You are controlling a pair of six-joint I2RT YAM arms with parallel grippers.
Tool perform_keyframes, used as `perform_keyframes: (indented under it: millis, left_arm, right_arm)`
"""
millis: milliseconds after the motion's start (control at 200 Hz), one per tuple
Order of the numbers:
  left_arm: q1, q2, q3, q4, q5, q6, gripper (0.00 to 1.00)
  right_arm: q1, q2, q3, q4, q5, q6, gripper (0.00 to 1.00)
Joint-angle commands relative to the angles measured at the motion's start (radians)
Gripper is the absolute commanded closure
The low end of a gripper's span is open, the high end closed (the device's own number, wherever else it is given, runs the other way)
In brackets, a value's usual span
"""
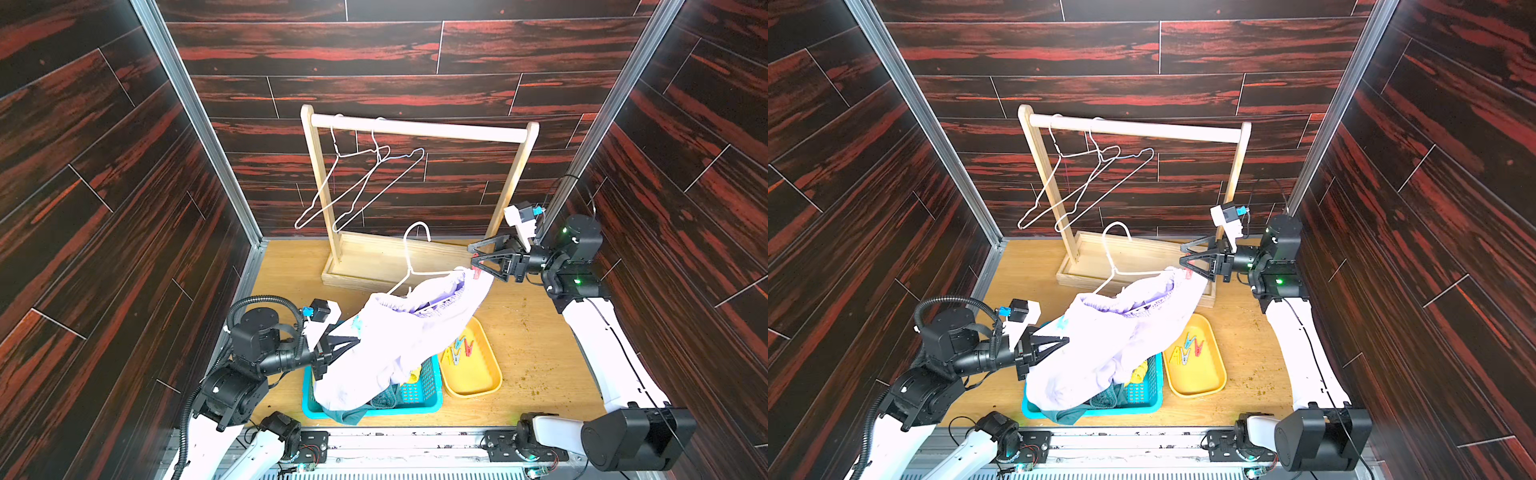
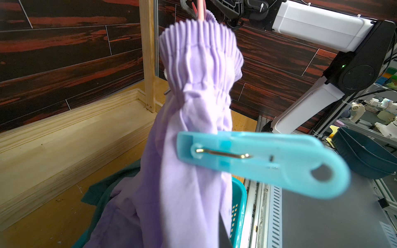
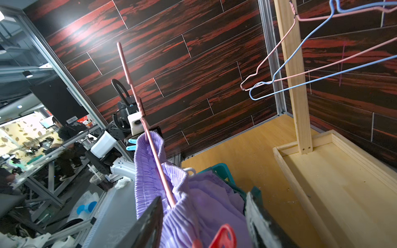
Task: Remove the clothespins securing shorts to the hanger
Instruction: Remove the clothespin from the hanger.
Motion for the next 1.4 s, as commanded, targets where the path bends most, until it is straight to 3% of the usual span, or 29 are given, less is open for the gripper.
perform_keyframes:
  millis: [0,125,225,316,521,601,701,867,1077,1393]
  left_arm:
    - [-0.005,-0.011,0.039,0.031,0.01,0.019,1.0]
    - [-0.005,-0.013,0.04,0.028,0.007,0.02,1.0]
    - [-0.006,-0.011,0.038,0.025,0.008,0.022,1.0]
    - [-0.005,-0.009,0.038,0.026,0.007,0.022,1.0]
    - [-0.007,-0.007,0.04,0.028,0.008,0.02,1.0]
    - [-0.008,-0.009,0.037,0.026,0.007,0.022,1.0]
    - [-0.007,-0.009,0.035,0.024,0.007,0.022,1.0]
    - [-0.007,-0.009,0.034,0.018,0.005,0.025,1.0]
    - [-0.007,-0.01,0.029,0.012,-0.001,0.031,1.0]
    - [-0.008,-0.009,0.017,0.0,-0.001,0.036,1.0]
  right_arm:
    - [0.013,-0.009,0.025,-0.038,-0.016,-0.031,0.41]
    - [0.017,-0.006,0.031,-0.038,-0.022,-0.032,0.53]
    - [0.018,-0.006,0.034,-0.036,-0.026,-0.032,0.56]
    - [0.02,-0.003,0.037,-0.038,-0.031,-0.03,0.67]
    - [0.022,-0.005,0.037,-0.04,-0.029,-0.031,0.71]
    - [0.024,-0.003,0.038,-0.038,-0.029,-0.029,0.81]
    - [0.023,-0.004,0.038,-0.039,-0.029,-0.029,0.83]
    - [0.024,-0.003,0.04,-0.041,-0.03,-0.027,1.0]
    - [0.025,-0.006,0.049,-0.053,-0.015,-0.031,1.0]
    - [0.024,-0.053,0.084,-0.093,0.112,-0.054,1.0]
